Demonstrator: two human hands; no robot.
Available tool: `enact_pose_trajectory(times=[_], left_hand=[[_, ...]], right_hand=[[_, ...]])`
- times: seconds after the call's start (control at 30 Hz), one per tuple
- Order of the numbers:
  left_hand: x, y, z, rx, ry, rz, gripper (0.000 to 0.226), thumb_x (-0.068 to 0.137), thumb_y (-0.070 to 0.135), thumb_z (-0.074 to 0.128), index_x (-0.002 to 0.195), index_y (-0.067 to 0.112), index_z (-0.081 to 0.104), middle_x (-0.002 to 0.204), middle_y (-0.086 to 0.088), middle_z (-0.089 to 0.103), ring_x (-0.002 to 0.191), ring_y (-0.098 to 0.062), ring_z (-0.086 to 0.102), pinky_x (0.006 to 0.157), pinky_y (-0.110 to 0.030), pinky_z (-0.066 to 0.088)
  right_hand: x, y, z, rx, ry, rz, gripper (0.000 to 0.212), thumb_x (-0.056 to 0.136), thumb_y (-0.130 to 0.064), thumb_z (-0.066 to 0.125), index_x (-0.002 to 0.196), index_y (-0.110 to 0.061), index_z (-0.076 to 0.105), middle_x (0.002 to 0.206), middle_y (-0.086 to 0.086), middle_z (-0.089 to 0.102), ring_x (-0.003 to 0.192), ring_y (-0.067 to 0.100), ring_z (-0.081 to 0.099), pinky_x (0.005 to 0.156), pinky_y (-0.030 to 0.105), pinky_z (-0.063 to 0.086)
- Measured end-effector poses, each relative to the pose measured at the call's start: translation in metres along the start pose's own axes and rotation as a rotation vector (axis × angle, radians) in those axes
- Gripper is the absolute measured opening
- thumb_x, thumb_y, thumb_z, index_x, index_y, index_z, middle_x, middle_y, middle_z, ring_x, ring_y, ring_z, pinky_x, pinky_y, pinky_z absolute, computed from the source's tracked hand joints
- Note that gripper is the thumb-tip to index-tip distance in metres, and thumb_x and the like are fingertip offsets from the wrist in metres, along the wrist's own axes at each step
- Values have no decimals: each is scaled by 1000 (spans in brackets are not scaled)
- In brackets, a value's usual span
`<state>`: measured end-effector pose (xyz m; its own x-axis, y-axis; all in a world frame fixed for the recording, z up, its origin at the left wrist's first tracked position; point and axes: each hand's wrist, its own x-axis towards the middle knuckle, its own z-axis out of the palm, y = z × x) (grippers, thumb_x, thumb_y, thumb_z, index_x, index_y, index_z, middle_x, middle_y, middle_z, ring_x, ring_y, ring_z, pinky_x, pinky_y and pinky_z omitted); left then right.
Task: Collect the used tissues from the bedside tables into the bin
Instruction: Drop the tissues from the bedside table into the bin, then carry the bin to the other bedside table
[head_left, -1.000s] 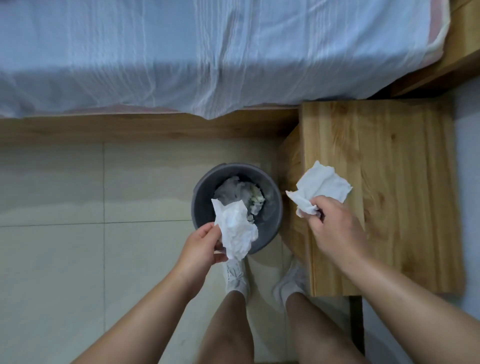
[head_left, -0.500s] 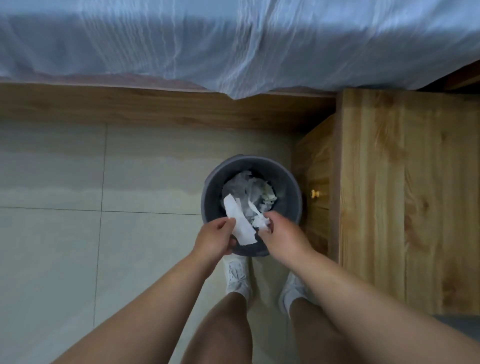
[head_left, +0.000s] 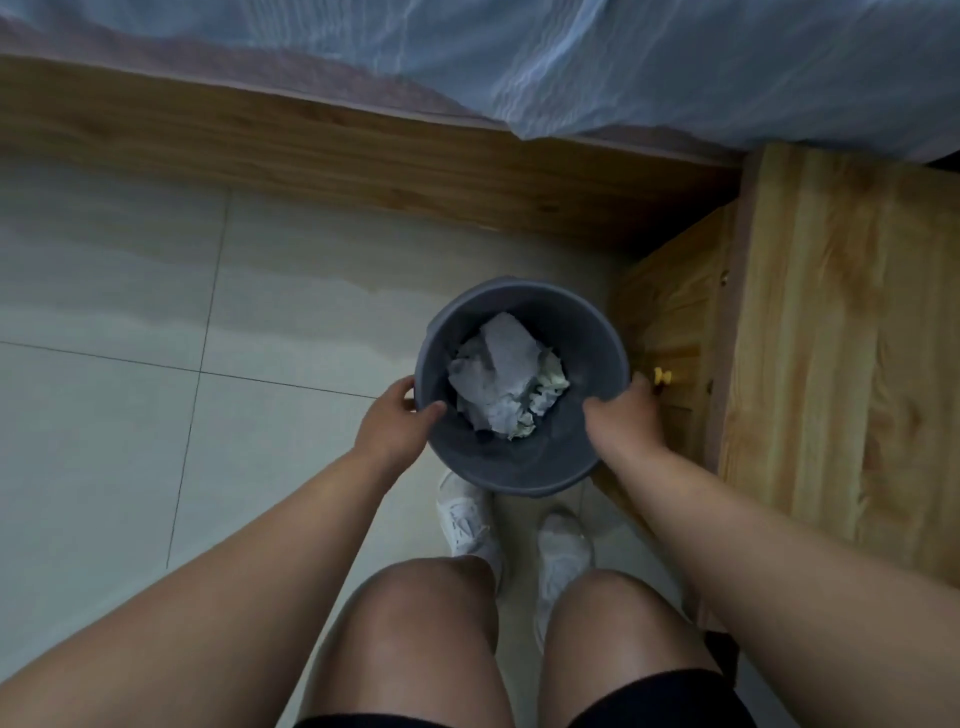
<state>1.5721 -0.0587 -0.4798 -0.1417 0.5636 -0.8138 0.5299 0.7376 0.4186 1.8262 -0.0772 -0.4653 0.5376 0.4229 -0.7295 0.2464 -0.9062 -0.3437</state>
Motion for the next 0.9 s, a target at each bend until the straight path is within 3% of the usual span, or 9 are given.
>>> enact_pose_trajectory(times=[0.13,0.23,0.33,0.43,0.5,0.6,0.77,0.9], left_hand=[[10,-9,10,-77,-10,-40,38,92,14,68,129,15,59,102,-11,73,90,-33,70,84,-53,63],[-15,-13,3,65,84,-8,23,91,18,61,113,16,53,96,-4,67,83,-29,66,71,-44,57],[-67,-17,-20,-7,140,13,23,91,18,57,113,22,50,94,2,66,83,-23,66,63,-37,52],[-133,-13,-53,-195,154,-46,28,88,15,57,114,24,54,98,1,72,86,-23,71,67,-44,61],[-185,-4,-79,-339,178,-91,30,87,14,57,115,25,58,103,0,75,89,-22,74,74,-48,66],[-265,18,-119,-463,227,-82,28,90,11,56,114,26,60,97,0,79,81,-19,77,65,-42,67],[-398,55,-181,-628,283,2,27,95,3,56,113,23,62,83,-1,82,63,-13,75,54,-31,62],[-482,74,-216,-744,315,91,26,97,1,57,114,20,64,86,-2,82,67,-16,78,56,-34,63]], right_hand=[[8,1,9,75,5,59,60,91,-11,66,146,-10,41,143,17,58,127,39,59,106,52,52],[-12,5,1,11,-45,-40,58,90,-11,65,144,-12,45,139,15,61,124,37,62,104,50,53],[-51,1,-26,-72,-91,-174,53,90,-16,65,141,-16,50,132,11,67,118,35,65,96,44,56],[-98,-13,-62,-131,-115,-305,48,92,-19,65,139,-21,55,122,1,69,111,26,67,87,34,50],[-139,-30,-91,-157,-153,-394,47,95,-16,65,140,-24,56,116,-8,67,103,16,66,83,30,49],[-201,-63,-141,-139,-198,-490,44,95,-14,69,136,-28,59,102,-25,64,87,-4,62,70,18,48],[-304,-119,-230,-20,-293,-563,45,88,-9,78,120,-37,62,107,-13,73,87,6,72,68,31,61],[-376,-152,-277,-39,-450,-618,35,88,-18,79,116,-37,67,100,-9,78,79,19,77,60,39,64]])
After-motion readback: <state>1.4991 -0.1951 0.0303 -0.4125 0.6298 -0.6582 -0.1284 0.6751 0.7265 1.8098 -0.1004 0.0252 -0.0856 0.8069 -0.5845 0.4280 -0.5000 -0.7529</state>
